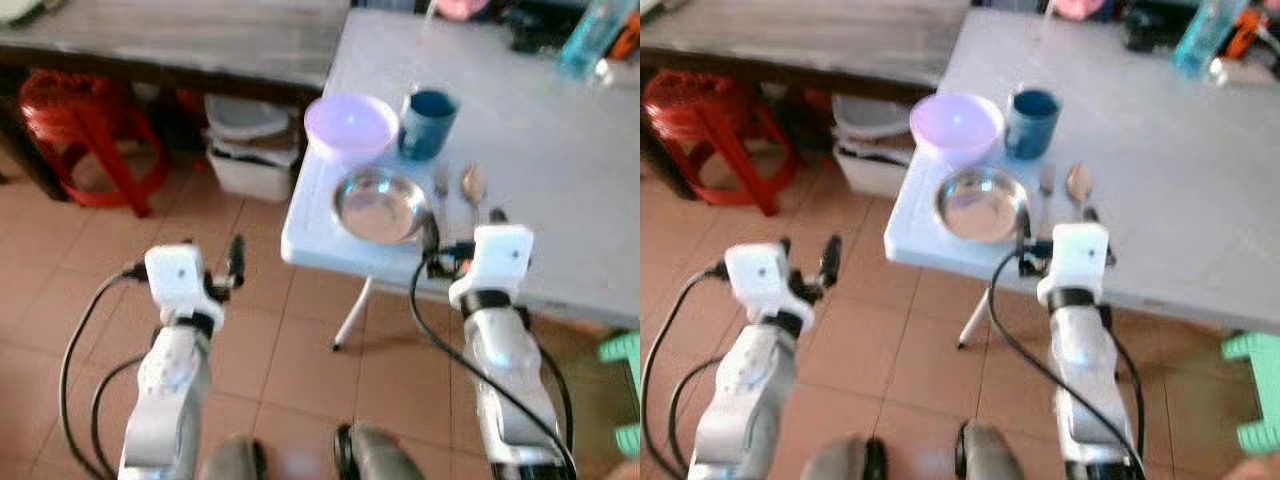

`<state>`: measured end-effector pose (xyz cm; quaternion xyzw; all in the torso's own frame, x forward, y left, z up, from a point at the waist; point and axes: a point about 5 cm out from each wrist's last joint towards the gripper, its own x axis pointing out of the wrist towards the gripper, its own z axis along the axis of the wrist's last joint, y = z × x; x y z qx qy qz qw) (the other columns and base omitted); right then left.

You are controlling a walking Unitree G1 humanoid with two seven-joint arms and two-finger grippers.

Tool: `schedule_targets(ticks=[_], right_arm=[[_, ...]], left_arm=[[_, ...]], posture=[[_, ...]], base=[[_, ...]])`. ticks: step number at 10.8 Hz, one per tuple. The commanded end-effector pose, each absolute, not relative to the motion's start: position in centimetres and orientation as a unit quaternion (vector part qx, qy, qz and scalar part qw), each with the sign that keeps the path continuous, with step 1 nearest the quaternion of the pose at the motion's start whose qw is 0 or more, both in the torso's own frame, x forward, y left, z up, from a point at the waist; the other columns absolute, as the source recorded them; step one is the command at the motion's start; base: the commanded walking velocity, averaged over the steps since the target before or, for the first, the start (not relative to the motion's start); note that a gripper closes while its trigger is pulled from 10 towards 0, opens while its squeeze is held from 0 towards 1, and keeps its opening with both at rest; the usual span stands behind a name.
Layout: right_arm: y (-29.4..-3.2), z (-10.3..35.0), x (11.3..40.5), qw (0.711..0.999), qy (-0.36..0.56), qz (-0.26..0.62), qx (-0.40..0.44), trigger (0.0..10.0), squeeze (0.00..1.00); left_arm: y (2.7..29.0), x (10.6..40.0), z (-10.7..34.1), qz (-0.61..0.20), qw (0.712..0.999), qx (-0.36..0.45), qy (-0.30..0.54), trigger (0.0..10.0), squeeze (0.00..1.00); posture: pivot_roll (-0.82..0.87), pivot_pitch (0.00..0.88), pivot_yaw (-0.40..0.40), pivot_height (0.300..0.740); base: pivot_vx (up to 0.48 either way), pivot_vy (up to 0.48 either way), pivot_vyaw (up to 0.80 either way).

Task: Setting the table

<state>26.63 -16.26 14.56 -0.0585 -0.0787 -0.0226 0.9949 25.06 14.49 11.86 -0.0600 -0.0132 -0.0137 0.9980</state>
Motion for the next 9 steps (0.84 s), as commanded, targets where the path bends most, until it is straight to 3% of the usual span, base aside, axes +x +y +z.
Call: schedule_targets(ticks=[1,2,3,5,6,9], right_arm=[[-16.6,14.8,26.7,0.995,-0.081,-0.028,-0.058,10.0,0.00],[-16.6,15.0,27.0,0.995,-0.083,-0.025,-0.048,10.0,0.73],[-16.9,15.0,27.3,0.996,-0.081,-0.029,-0.028,10.0,1.00],[-17.6,15.1,28.0,0.997,-0.070,-0.032,-0.001,10.0,1.00],[-18.1,15.2,28.5,0.997,-0.064,-0.034,0.003,10.0,0.00],[-17.7,15.0,29.4,0.998,-0.051,-0.017,0.029,10.0,0.00]], left_arm=[[14.8,24.8,11.8,-0.009,0.999,-0.053,-0.010,10.0,0.00],[14.9,24.6,11.7,-0.008,0.999,-0.050,-0.007,10.0,0.00],[14.9,24.5,11.7,-0.008,0.999,-0.050,-0.006,10.0,0.00],[14.9,24.2,11.7,-0.009,0.999,-0.048,-0.003,10.0,0.00],[14.9,24.1,11.6,-0.011,0.999,-0.045,0.000,10.0,0.00],[14.9,24.1,11.6,-0.017,0.999,-0.038,0.003,10.0,0.00]], posture=[[-0.03,0.190,-0.015,0.740],[-0.02,0.198,-0.015,0.740],[-0.02,0.204,-0.017,0.740],[-0.02,0.210,-0.019,0.740],[-0.01,0.216,-0.016,0.740],[-0.01,0.228,-0.002,0.740]], base=[[0.000,0.000,0.00],[0.000,0.000,0.00],[0.000,0.000,0.00],[0.000,0.000,0.00],[0.000,0.000,0.00],[0.000,0.000,0.00]])
